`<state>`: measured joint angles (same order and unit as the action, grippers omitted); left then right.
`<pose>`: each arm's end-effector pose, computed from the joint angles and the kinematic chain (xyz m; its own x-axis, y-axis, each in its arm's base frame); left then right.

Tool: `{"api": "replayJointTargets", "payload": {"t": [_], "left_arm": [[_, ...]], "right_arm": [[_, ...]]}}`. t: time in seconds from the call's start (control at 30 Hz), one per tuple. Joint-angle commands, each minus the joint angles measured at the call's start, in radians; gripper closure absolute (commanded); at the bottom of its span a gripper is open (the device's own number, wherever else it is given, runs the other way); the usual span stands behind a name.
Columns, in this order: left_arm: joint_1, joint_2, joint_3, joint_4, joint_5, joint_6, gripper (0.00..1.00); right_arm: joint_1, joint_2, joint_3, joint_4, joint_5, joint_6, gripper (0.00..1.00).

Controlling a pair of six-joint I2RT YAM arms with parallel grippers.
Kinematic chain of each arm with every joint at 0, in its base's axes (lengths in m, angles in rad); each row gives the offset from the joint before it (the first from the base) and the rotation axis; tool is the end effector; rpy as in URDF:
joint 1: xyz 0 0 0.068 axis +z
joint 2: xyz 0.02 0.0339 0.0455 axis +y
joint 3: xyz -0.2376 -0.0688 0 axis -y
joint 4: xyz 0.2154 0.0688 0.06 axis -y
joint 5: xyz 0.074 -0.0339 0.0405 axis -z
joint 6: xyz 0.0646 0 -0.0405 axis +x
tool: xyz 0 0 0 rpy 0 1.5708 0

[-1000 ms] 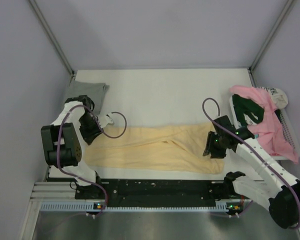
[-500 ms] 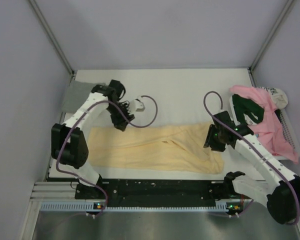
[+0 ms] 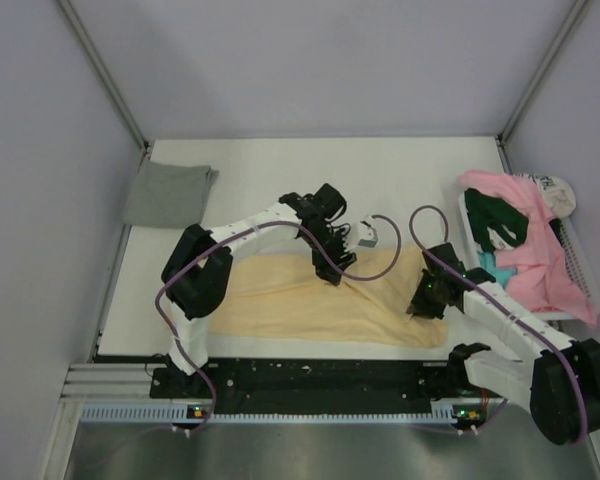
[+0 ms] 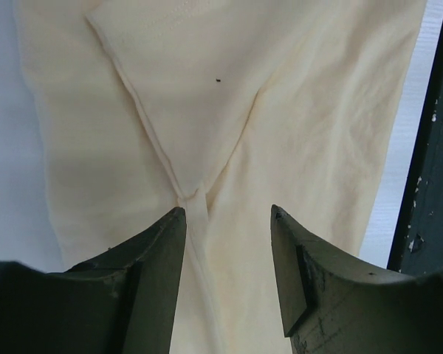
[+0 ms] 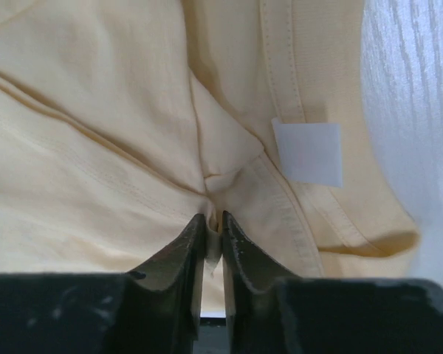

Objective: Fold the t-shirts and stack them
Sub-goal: Fold the other side of the tshirt into a rectangle

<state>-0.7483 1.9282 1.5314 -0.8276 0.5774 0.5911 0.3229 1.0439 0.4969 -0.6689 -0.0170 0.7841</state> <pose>0.2460 -0.2765 0.1877 -0.1790 0.8033 -0.5680 0.9703 0.0485 -0.2371 0.1550 0.0530 0.1281 -0.8576 0.4576 -0.2348 0.3994 0.8801 0.2567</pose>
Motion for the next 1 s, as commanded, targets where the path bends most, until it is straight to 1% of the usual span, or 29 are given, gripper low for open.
{"api": "replayJointTargets", "payload": {"t": [0.0,0.13,0.23,0.3,0.37,0.5,0.67,0.77,0.83,0.9,0.93,0.97], "left_arm": [[-0.011,0.041,0.056,0.085,0.019,-0.042,0.46],[-0.011,0.052,0.107,0.103,0.058,-0.072,0.46],[-0.014,0.084,0.153,0.171,0.081,-0.166,0.45],[-0.023,0.144,0.199,0.200,0.088,-0.224,0.45],[-0.042,0.211,0.274,0.182,0.091,-0.246,0.45],[-0.085,0.325,0.390,0.114,0.033,-0.206,0.45],[-0.086,0.406,0.476,0.108,-0.074,-0.186,0.46],[-0.088,0.417,0.492,0.088,-0.035,-0.182,0.46],[-0.094,0.417,0.490,0.075,-0.013,-0.179,0.49],[-0.105,0.416,0.483,0.056,-0.020,-0.159,0.56],[-0.106,0.413,0.477,0.053,-0.025,-0.145,0.61],[-0.109,0.404,0.466,0.051,-0.028,-0.137,0.71]], "right_arm": [[-0.015,-0.022,-0.004,0.071,0.005,0.021,1.00],[-0.015,-0.070,0.009,0.016,0.012,0.004,1.00],[-0.013,-0.071,0.003,-0.006,-0.020,0.003,1.00],[-0.012,-0.064,-0.004,-0.015,-0.050,0.006,1.00],[-0.010,-0.064,-0.009,-0.021,-0.067,0.006,1.00],[-0.008,-0.081,-0.003,-0.031,-0.060,0.004,1.00],[-0.008,-0.085,-0.003,-0.031,-0.063,0.001,1.00],[-0.008,-0.099,-0.008,-0.031,-0.058,0.003,1.00],[-0.008,-0.105,-0.006,-0.029,-0.055,0.004,1.00],[-0.010,-0.105,-0.004,-0.031,-0.054,0.004,1.00],[-0.008,-0.107,-0.004,-0.031,-0.055,0.004,1.00],[-0.008,-0.107,-0.003,-0.029,-0.055,0.004,1.00]]}}
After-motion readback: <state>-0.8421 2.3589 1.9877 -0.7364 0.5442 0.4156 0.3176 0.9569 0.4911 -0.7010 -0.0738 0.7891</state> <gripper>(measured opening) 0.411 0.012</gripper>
